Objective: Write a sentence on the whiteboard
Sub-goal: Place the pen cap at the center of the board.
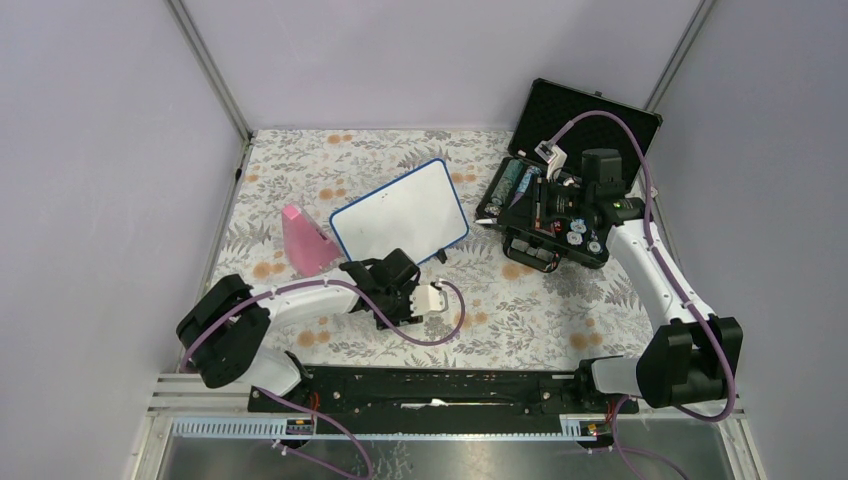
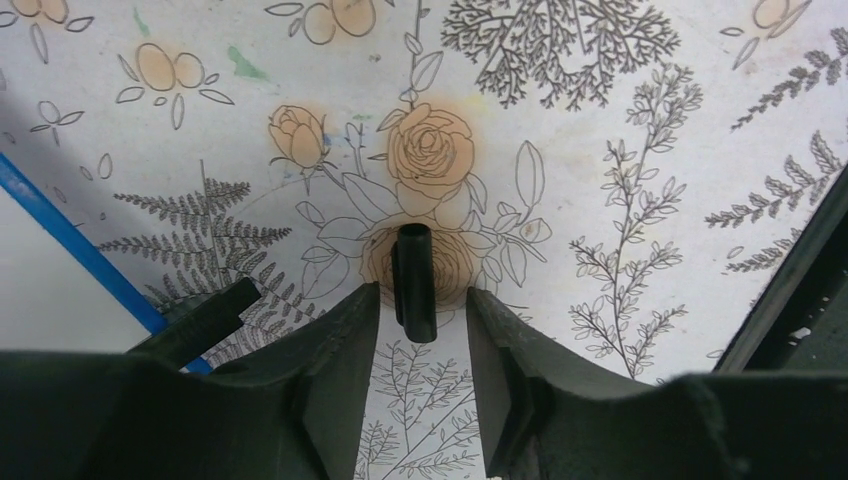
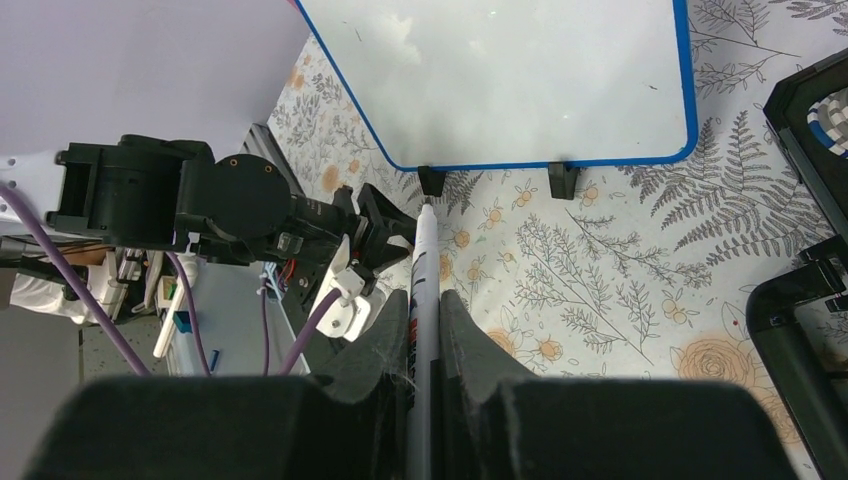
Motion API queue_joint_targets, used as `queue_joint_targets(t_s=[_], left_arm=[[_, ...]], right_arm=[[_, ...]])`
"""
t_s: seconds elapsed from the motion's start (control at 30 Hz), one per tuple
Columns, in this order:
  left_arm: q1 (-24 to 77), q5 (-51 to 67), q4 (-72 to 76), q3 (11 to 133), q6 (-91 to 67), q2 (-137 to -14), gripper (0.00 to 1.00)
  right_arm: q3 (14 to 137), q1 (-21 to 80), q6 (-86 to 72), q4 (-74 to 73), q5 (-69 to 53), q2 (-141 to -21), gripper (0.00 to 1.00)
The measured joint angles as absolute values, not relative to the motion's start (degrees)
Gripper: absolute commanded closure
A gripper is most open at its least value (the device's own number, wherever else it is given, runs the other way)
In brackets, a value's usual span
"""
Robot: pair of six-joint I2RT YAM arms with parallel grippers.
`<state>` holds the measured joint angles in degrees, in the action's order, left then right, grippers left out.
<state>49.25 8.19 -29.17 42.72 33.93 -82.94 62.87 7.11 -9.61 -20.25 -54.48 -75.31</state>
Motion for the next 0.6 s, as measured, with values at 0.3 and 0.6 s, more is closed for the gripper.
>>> queue_joint_targets(t_s=[0.3,0.6], left_arm=[[49.3,7.5,-29.4,42.9,32.6,-82.6,0.42],[49.5,8.1,-33.5,46.7,30.0,-80.1,0.01]], right_arm=[[62.8,7.1,-9.4,-20.3,-55.1,-75.8,1.00],[62.8,7.1,-9.2,-20.3,-56.0,-76.1,1.00]])
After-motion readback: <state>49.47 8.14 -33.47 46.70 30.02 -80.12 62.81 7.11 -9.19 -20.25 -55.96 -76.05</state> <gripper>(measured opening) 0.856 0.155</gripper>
